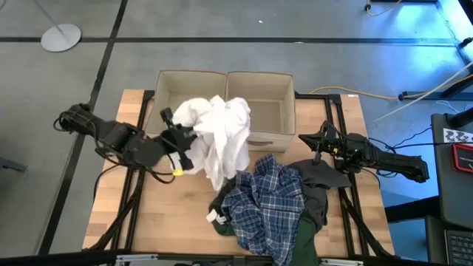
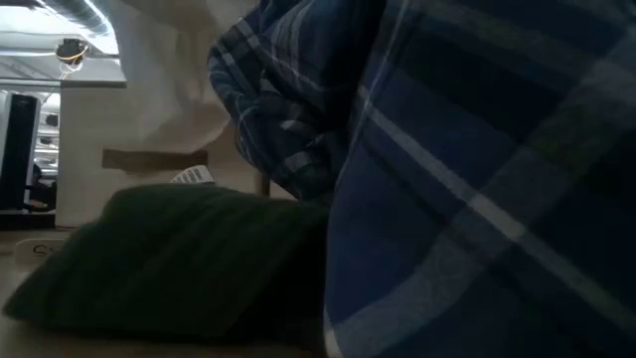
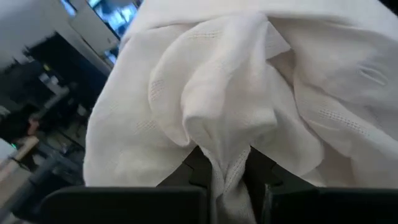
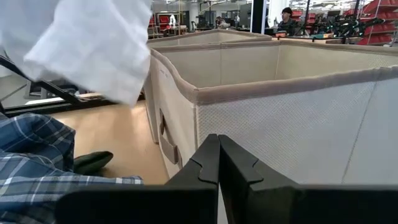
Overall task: Sort clothes
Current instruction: Put the white polo shirt into the left laundry organizer
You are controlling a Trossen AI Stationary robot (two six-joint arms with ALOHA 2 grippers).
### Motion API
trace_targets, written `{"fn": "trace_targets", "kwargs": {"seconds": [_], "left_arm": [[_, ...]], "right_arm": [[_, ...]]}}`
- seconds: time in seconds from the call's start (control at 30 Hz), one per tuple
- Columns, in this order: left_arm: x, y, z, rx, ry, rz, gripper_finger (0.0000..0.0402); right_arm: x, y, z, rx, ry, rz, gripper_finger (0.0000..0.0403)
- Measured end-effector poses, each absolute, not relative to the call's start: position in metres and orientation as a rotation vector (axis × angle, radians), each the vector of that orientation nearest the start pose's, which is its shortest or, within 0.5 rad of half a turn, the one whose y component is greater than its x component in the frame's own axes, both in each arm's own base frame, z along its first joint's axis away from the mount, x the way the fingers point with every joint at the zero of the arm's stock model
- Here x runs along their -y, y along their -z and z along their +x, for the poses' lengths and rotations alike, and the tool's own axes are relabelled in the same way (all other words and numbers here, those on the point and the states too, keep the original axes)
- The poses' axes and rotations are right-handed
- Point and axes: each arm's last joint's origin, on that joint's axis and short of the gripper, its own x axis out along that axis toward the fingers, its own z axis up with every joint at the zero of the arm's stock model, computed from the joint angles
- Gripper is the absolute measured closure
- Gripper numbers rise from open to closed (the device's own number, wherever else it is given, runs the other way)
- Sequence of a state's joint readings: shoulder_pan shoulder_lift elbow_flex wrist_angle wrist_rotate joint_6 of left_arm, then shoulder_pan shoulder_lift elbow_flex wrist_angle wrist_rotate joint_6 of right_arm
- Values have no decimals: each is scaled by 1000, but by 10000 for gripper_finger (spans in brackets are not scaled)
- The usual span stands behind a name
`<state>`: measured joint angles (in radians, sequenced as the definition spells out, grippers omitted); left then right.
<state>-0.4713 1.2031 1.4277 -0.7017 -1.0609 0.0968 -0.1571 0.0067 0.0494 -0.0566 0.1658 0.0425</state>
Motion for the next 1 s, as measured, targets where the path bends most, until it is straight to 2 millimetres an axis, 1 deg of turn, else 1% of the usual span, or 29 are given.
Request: {"fn": "trace_targets", "kwargs": {"seconds": [0.17,0.37,0.57,0.7,0.8,0.9,1.0], "left_arm": [[63,-448,196,-299,-617,459,372],[40,-473,173,-211,-719,459,368],[17,-490,150,-158,-824,461,372],[4,-494,139,-163,-893,462,368],[-4,-494,136,-175,-947,458,369],[-12,-491,138,-181,-983,451,372],[-20,-482,142,-211,-1015,457,368]], "right_arm": [[20,-174,93,-7,323,42,397],[20,-174,93,-8,324,42,397],[20,-174,93,-7,324,42,397],[20,-174,93,-7,324,42,397],[20,-174,93,-9,325,28,397],[20,-174,93,-10,325,20,397],[20,-174,93,-10,326,20,397]]}}
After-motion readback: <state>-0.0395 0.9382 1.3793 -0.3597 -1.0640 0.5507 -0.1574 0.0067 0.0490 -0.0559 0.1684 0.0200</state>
